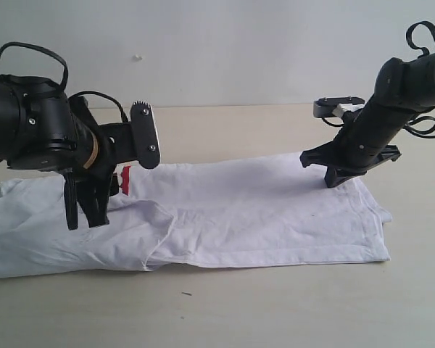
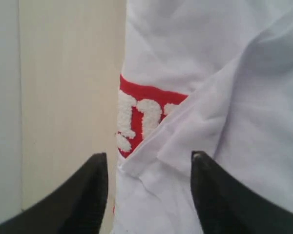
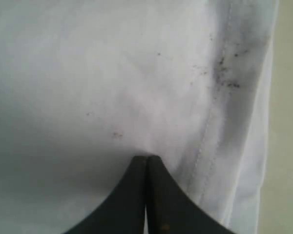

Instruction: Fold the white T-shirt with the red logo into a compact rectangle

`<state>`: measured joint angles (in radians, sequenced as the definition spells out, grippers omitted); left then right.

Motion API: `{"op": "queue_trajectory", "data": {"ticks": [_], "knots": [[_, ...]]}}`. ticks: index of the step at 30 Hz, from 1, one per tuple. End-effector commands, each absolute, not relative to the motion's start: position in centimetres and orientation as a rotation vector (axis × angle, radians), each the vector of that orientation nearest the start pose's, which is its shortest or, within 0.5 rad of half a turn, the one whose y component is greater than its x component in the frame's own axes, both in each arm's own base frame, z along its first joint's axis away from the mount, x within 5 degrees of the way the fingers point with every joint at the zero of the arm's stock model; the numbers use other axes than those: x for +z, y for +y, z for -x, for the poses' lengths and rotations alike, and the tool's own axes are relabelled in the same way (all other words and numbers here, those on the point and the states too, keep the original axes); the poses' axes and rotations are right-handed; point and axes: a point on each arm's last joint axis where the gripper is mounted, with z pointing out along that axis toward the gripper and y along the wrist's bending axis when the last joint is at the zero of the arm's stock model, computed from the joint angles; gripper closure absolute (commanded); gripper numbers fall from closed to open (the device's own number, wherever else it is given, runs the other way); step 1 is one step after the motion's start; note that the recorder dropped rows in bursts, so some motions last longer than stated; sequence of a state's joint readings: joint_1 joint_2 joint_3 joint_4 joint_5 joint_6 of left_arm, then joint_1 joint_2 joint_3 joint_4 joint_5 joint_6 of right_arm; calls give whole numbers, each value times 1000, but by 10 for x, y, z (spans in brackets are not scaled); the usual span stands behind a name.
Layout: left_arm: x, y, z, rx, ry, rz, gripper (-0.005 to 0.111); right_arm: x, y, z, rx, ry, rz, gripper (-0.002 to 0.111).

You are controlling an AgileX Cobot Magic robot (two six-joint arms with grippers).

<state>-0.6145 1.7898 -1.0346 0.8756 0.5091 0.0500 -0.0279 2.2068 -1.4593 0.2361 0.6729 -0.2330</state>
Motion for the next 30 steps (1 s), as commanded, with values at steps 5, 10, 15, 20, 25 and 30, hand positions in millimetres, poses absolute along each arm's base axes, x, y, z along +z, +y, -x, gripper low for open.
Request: {"op": "queue_trajectory", "data": {"ticks": [5, 10, 15, 20, 25, 30], "knots": [[181, -175, -310, 532, 2106, -1462, 79, 95, 0, -429, 192, 2920, 79, 108], [173, -179, -301, 337, 2311, -1290, 107, 95, 0, -429, 192, 2920, 79, 108], [142, -172, -308, 279, 2433, -1259, 107, 95, 1, -429, 197, 2921, 75, 108], [118, -177, -316, 247, 2424, -1323, 107, 95, 0, -429, 196, 2919, 75, 108], [118, -171, -334, 246, 2443, -1234, 107, 95, 1, -429, 197, 2922, 76, 108], [127, -162, -349, 242, 2443, -1137, 107, 95, 0, -429, 195, 2916, 75, 108]]}}
